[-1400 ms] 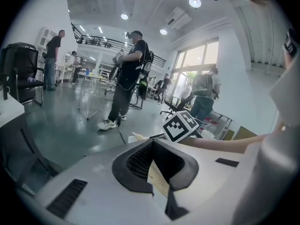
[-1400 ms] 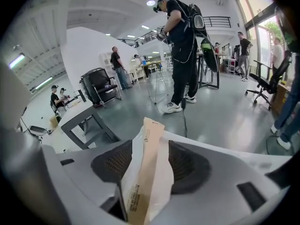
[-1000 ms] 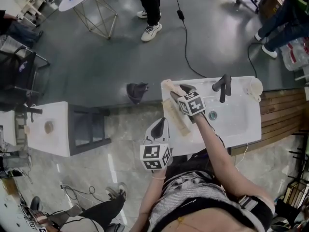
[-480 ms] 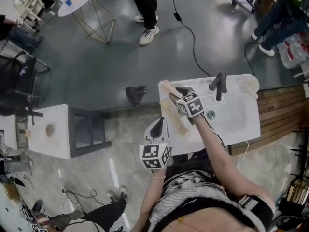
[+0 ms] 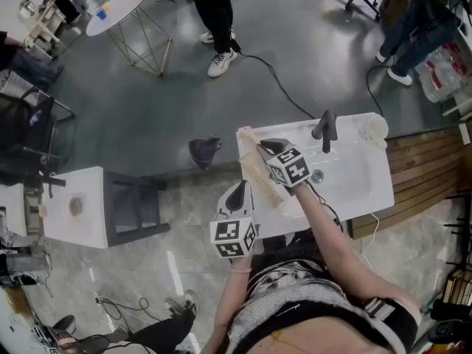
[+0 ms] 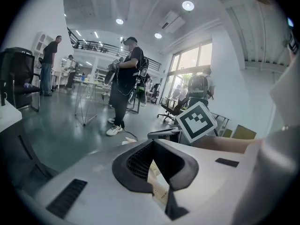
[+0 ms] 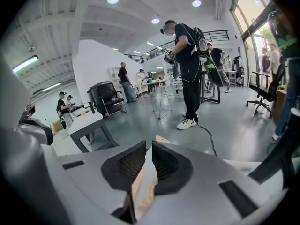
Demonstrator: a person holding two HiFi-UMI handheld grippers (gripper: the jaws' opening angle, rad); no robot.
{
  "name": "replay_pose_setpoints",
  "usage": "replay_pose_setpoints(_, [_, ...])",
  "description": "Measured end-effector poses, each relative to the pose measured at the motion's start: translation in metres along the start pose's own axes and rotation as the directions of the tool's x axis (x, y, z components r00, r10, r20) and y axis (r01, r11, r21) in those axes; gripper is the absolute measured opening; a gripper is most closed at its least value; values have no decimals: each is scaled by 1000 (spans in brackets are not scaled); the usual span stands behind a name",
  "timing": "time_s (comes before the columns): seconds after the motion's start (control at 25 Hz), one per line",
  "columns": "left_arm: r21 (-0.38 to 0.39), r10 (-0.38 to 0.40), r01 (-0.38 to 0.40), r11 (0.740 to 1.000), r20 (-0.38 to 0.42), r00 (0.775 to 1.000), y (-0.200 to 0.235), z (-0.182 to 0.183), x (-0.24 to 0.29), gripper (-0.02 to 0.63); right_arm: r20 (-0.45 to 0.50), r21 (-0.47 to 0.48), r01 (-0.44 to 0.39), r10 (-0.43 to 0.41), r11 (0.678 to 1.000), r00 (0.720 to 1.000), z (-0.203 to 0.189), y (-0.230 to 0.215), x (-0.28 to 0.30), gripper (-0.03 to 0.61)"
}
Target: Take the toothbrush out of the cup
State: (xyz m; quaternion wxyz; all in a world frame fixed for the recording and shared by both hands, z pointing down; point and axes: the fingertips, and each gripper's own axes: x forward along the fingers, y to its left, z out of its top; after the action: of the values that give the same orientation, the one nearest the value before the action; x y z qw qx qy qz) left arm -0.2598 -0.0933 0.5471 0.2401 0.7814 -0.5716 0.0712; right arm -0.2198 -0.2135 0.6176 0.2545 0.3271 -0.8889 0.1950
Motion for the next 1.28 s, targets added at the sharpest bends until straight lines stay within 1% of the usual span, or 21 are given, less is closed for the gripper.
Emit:
replay_pose_setpoints(0.32, [11,-8,8,1000,2,1000,-5,3,2,0,20,7,-21,21,1000,1000,4,6,-13,74])
replay_pose_setpoints(0.68, [29,-18,18,999,6,1000,-14,5,5,0,59,7,-52,52,999,997,10,16,-37,74])
replay_pose_setpoints(1.08, [54,-47,46,998,11,999,-30,7,7,0,101,24,-53,51,998,994,11,21,-69,74])
replay_pose_setpoints(1.28, [68,-70,69,995,7,998,-40,6,11,0,133,36,-36,31,999,991,12,20,-89,74])
